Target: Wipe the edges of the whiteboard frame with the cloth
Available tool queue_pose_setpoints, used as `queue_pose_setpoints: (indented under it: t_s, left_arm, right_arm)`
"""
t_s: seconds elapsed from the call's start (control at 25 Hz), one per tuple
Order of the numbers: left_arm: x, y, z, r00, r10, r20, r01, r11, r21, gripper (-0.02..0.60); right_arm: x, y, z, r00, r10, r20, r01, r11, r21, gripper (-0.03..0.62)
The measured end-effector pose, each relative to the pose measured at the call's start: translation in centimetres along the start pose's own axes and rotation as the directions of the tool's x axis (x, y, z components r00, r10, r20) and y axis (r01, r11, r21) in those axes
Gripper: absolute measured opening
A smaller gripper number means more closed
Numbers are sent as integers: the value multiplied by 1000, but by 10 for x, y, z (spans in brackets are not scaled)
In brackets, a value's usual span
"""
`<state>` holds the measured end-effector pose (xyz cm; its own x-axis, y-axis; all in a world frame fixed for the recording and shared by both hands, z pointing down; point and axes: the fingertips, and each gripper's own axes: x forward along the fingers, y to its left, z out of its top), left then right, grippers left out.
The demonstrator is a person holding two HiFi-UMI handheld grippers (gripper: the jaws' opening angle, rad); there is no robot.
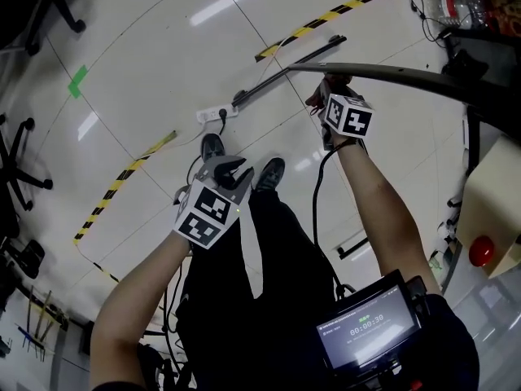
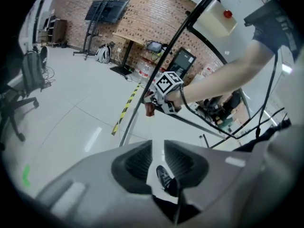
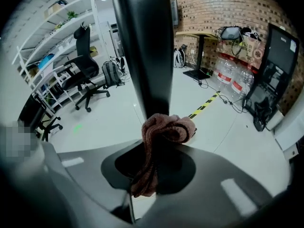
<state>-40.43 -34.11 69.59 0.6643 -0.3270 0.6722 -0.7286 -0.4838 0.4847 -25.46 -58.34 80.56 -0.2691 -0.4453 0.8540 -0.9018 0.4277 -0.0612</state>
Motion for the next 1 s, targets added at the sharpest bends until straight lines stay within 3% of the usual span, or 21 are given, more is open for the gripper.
queue_pose_setpoints:
  t_s: [0.2, 0.32, 0.4, 0.52, 0.64, 0.72, 0.8, 0.84, 0.92, 0.96, 1.0]
  left_arm:
    - [10, 12, 23, 1000, -13, 17, 13, 1000, 9, 78]
    - [18, 24, 50, 998, -25, 61, 25, 1000, 5, 83]
    - [23, 27, 71, 993, -67, 96, 71, 997, -40, 97]
    - [35, 28, 101, 969, -197, 147, 220, 963, -154, 168]
    - [46, 36, 118, 912, -360, 199, 401, 884, -241, 301]
    - [43, 37, 128, 841, -476, 256, 536, 797, -280, 351]
    - [31, 31, 140, 748, -581, 320, 662, 691, -292, 404]
    - [22, 26, 148, 697, -625, 350, 715, 636, -290, 414]
    - [6, 14, 162, 609, -691, 390, 793, 544, -275, 416]
    - [3, 8, 166, 584, -712, 390, 812, 522, -262, 416]
    - [4, 2, 167, 577, -725, 376, 817, 521, -248, 414]
  right_arm:
    - [-28, 8, 14, 992, 81, 99, -80, 997, -18, 57]
    - [-50, 24, 23, 966, 222, 135, -226, 974, 18, 57]
    - [-72, 46, 31, 918, 358, 169, -370, 928, 49, 57]
    - [-111, 84, 45, 792, 564, 233, -594, 800, 80, 57]
    - [-139, 114, 55, 620, 727, 296, -781, 607, 145, 57]
    - [-152, 125, 59, 483, 800, 357, -876, 433, 214, 57]
    - [-165, 135, 61, 345, 849, 401, -933, 261, 250, 57]
    - [-171, 140, 61, 285, 868, 406, -949, 194, 250, 57]
    - [-181, 147, 59, 196, 897, 395, -965, 105, 239, 57]
    - [-185, 150, 58, 166, 907, 386, -969, 79, 233, 57]
    - [-189, 153, 57, 143, 916, 376, -972, 57, 229, 57]
